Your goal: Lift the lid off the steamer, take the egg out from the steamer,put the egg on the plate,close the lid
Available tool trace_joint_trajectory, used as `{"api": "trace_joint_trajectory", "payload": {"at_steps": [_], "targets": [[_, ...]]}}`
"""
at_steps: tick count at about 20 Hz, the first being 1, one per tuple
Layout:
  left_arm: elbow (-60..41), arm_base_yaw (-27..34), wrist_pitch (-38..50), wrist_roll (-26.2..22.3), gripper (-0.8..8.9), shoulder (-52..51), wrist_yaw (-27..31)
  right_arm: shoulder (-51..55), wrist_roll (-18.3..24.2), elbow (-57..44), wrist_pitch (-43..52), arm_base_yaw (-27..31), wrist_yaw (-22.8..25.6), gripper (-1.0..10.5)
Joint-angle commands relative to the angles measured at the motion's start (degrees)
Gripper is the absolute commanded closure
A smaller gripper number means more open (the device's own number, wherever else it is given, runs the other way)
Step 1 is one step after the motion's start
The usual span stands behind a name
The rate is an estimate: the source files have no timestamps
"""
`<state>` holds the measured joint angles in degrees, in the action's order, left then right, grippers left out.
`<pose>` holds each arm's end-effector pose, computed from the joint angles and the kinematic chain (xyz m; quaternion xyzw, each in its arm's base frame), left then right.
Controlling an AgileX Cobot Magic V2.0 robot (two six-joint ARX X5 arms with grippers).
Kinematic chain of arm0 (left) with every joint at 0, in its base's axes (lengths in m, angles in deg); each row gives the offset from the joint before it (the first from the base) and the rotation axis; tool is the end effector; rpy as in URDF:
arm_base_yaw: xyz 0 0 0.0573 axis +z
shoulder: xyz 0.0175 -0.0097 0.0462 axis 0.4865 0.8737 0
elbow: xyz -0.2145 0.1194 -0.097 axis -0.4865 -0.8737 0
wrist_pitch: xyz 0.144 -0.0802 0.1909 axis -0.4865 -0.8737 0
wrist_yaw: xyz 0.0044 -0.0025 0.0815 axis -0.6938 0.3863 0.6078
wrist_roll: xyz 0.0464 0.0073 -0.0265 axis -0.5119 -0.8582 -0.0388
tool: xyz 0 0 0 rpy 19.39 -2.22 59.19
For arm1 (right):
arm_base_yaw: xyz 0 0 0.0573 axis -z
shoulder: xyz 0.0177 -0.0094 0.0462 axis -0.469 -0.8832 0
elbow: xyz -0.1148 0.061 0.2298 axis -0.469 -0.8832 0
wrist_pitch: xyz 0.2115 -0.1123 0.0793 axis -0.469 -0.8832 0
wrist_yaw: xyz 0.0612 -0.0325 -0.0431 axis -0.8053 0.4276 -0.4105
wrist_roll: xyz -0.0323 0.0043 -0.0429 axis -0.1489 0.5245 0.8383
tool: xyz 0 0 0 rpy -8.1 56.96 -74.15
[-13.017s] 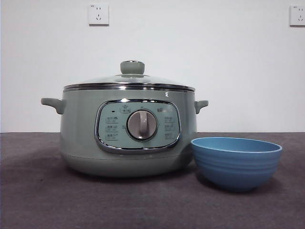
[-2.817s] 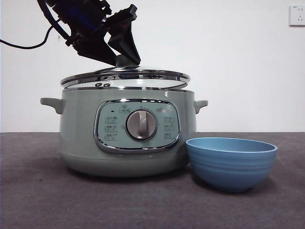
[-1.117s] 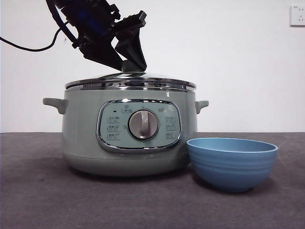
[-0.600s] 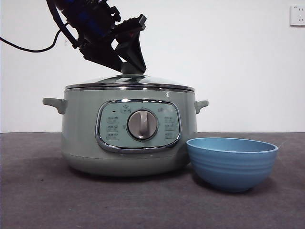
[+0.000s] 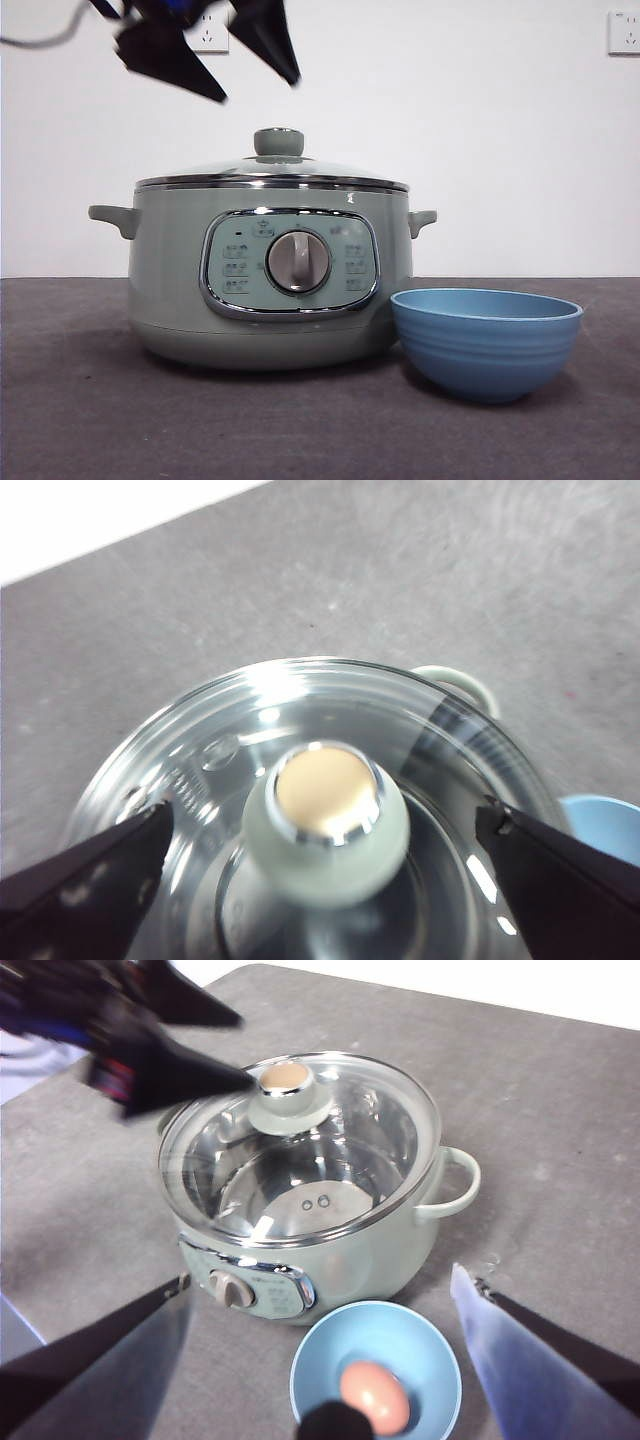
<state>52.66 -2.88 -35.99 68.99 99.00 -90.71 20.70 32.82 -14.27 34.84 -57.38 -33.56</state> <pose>0.2522 -0.1597 0.3257 0.0868 0.2413 -0.3009 0.9185 0.1140 0.0703 0.3383 -0.0333 0.2098 0.3323 0.9190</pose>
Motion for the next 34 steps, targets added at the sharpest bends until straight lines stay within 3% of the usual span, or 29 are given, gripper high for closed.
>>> {"api": "trace_joint_trajectory", "payload": {"at_steps": [1,4,10,11,12,14,15,34], "targets": [[-0.7,0.1,-6.1,0.3,2.79,-5.2,-2.1,0.0,-0.3,0.1,-1.1,-0.2,-0.2,5.0],[-0.7,0.1,-17.0,1.9,2.83,-13.8,-6.2,0.0,-0.3,0.1,-4.7,-0.2,-0.3,5.0],[-0.7,0.1,-30.4,4.3,2.85,-25.5,-12.4,0.0,-0.4,0.1,-11.2,-0.3,-6.7,5.1],[-0.7,0.1,-31.6,4.3,3.24,-26.5,-13.8,0.0,-0.4,0.1,-12.1,-0.3,-8.0,5.1],[-0.7,0.1,-32.9,4.3,4.40,-27.3,-14.9,0.0,-0.4,0.1,-13.0,-0.3,-9.4,5.5],[-0.7,0.1,-34.9,4.3,7.69,-27.7,-15.3,0.0,-0.3,0.1,-14.4,-0.3,-12.3,8.1],[-0.7,0.1,-35.6,4.3,8.21,-27.7,-15.3,0.0,-0.3,0.1,-14.6,-0.3,-12.8,9.5],[-0.7,0.1,-36.1,3.5,8.17,-27.7,-14.4,0.1,-0.3,0.1,-14.6,-0.3,-13.3,9.5]]}}
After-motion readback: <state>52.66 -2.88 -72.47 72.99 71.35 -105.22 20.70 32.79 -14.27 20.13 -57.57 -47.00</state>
